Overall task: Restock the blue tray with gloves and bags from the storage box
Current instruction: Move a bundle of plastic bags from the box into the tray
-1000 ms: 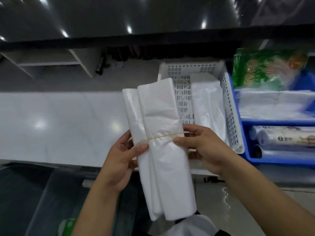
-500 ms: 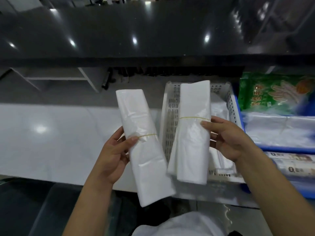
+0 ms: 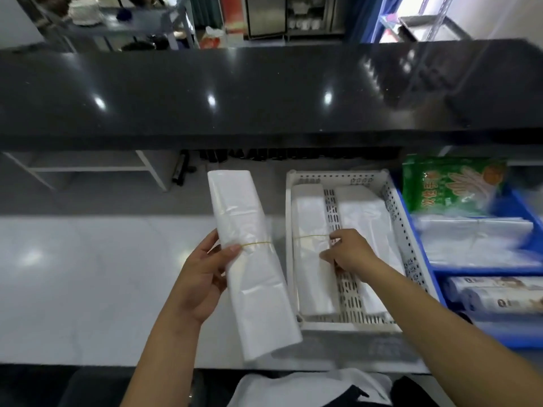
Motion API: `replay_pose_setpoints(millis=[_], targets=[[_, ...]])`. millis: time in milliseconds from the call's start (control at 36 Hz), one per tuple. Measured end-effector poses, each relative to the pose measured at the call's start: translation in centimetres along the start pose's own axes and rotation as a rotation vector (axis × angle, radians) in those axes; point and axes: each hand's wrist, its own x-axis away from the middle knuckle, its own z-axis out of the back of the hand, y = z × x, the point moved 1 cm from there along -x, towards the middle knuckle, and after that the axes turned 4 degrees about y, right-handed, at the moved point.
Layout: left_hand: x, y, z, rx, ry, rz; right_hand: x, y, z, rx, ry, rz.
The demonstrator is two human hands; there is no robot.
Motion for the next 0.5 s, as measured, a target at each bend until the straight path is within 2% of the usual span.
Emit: replay_pose_setpoints(millis=[83, 167, 222, 250, 306, 361, 417, 500], targets=[[-0.6, 0.1, -0.6, 0.003, -0.034, 0.005, 0.9, -0.3, -0.1, -0.002, 0.028, 0.019], [-1.0, 0.2, -1.6, -0.008, -0.083, 0.008, 2.4, -0.5, 0.5, 0.138, 0.15, 0.141], [-1.2, 0.3, -2.5, -0.018, -0.117, 0.017, 3.6, -1.0, 1.2, -0.022, 0.187, 0.214], [-1.3, 0.3, -3.1, -0.023, -0.134, 0.022, 4.2, -1.5, 1.4, -0.216, 0.111, 0.21], [-1.5, 0.2, -4.3, -0.038, -0.17, 0.03, 5.4, -2.5, 2.0, -0.576, -0.211, 0.145], [-1.6, 0.0, -5.6, -0.048, -0.208, 0.041, 6.6, -3.2, 2.6, -0.719, -0.453, 0.119], [-1.6, -0.2, -6.7, -0.035, -0.245, 0.06, 7.2, -3.4, 3.0, -0.75, -0.502, 0.131], [-1.7, -0.5, -7.7, -0.038, -0.286, 0.084, 7.5, -3.2, 3.5, -0.735, -0.417, 0.111]])
